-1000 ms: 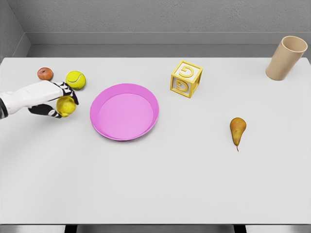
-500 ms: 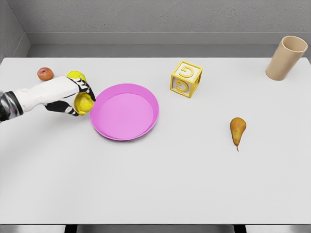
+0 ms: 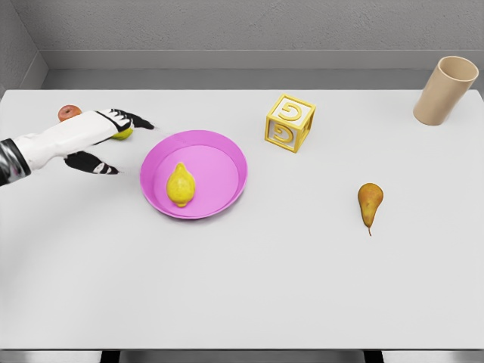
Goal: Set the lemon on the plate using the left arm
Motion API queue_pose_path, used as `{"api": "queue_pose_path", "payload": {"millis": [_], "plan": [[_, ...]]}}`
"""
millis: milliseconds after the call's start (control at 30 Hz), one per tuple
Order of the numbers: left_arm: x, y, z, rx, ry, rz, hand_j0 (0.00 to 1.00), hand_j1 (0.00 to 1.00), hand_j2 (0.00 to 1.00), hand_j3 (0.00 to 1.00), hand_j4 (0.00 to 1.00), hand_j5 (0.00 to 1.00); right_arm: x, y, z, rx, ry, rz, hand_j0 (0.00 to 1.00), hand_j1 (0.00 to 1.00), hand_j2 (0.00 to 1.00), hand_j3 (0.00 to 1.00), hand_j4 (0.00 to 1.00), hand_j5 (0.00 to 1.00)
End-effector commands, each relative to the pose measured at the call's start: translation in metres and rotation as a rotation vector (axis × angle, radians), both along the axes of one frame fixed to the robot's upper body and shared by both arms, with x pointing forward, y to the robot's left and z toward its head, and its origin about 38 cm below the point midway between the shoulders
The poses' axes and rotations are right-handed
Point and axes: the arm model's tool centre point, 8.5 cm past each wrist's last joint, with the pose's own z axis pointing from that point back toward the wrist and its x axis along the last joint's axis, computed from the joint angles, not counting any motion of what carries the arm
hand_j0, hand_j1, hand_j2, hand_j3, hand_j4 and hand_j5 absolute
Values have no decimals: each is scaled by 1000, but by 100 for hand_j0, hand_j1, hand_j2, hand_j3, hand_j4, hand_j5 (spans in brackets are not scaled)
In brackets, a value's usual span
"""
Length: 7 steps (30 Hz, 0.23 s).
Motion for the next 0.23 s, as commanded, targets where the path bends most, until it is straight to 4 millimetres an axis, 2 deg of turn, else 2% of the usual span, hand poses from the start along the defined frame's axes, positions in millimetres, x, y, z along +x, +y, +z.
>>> {"api": "queue_pose_path", "payload": {"millis": [0,67,200], "plan": [[3,39,-6,11,42,96,100,100,100,100,100,100,0,0,0,0,0,0,100,100,100,100,100,100],[3,59,-24,2,103,153,100,100,100,100,100,100,0,0,0,0,0,0,100,100,100,100,100,100],[4,62,-27,2,111,163,100,100,100,100,100,100,0,0,0,0,0,0,100,100,100,100,100,100]]}}
